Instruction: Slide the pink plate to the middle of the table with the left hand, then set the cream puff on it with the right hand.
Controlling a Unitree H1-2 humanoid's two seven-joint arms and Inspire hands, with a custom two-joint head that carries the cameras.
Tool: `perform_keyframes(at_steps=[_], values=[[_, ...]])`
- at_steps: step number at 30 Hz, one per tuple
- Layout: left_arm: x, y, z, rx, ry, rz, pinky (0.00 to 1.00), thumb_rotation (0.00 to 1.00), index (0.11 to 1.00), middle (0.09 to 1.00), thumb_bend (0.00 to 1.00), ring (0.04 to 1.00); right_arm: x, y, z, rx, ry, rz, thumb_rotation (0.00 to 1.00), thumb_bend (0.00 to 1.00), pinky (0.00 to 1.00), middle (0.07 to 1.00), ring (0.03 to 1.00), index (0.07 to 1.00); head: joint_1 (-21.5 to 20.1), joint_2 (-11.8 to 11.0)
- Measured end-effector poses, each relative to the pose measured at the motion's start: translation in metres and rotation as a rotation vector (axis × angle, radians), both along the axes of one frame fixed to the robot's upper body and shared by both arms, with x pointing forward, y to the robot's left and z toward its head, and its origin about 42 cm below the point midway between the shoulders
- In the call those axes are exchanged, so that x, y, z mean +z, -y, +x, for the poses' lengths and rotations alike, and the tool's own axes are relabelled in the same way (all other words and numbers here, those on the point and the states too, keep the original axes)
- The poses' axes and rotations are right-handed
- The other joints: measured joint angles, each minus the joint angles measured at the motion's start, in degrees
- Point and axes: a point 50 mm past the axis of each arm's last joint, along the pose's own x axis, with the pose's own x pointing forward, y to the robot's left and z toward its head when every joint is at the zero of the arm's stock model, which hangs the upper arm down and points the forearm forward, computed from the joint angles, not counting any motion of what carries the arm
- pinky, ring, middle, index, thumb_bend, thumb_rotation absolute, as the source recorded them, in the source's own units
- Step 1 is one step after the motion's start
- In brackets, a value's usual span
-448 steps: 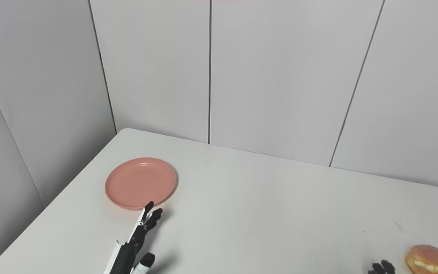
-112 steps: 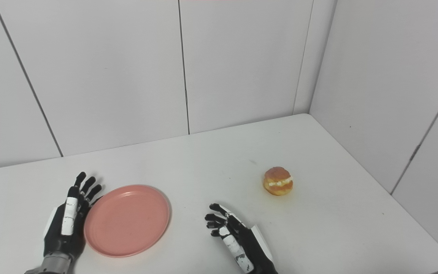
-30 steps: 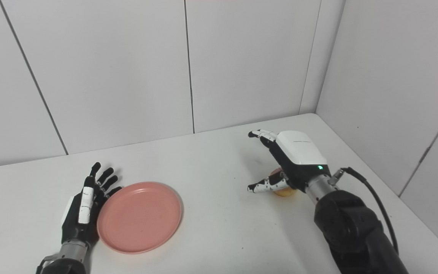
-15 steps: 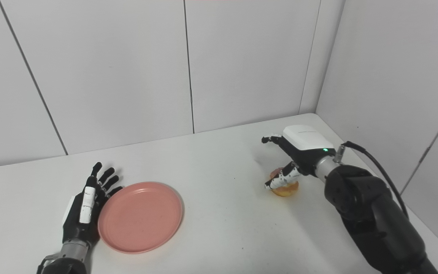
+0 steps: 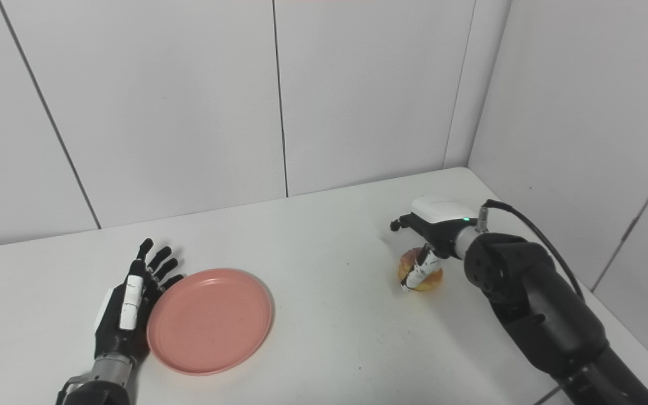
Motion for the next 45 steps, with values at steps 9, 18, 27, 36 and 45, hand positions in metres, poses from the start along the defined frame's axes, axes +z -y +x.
perform_keyframes(at_steps=[9, 18, 27, 36, 45], values=[[0.000, 0.000, 0.000, 0.000, -0.001, 0.001, 0.80, 0.85, 1.000, 0.909, 0.92, 0.888, -0.009, 0.002, 0.006, -0.023, 0.035, -0.047, 0.10, 1.00, 0.56, 0.830, 0.772, 0.784, 0.6, 0.0], [-0.001, 0.000, -0.001, -0.001, 0.001, 0.002, 0.80, 0.84, 1.000, 0.916, 0.92, 0.890, -0.024, 0.005, 0.010, -0.042, 0.013, -0.102, 0.11, 1.00, 0.57, 0.855, 0.814, 0.796, 0.8, 0.2], [0.000, 0.000, -0.001, 0.000, 0.002, 0.001, 0.80, 0.83, 1.000, 0.914, 0.92, 0.889, -0.031, 0.006, 0.011, -0.045, -0.032, -0.115, 0.11, 1.00, 0.62, 0.851, 0.807, 0.803, 1.0, 0.4], [-0.001, 0.000, -0.002, -0.002, 0.003, 0.002, 0.80, 0.84, 1.000, 0.915, 0.91, 0.885, -0.035, 0.009, 0.015, -0.057, -0.057, -0.125, 0.12, 1.00, 0.61, 0.824, 0.774, 0.791, 1.0, 0.4], [-0.001, 0.001, -0.002, -0.003, 0.003, 0.002, 0.78, 0.84, 1.000, 0.919, 0.89, 0.878, -0.036, 0.009, 0.015, -0.048, -0.045, -0.099, 0.00, 0.91, 0.54, 0.746, 0.679, 0.726, 1.1, 0.6]])
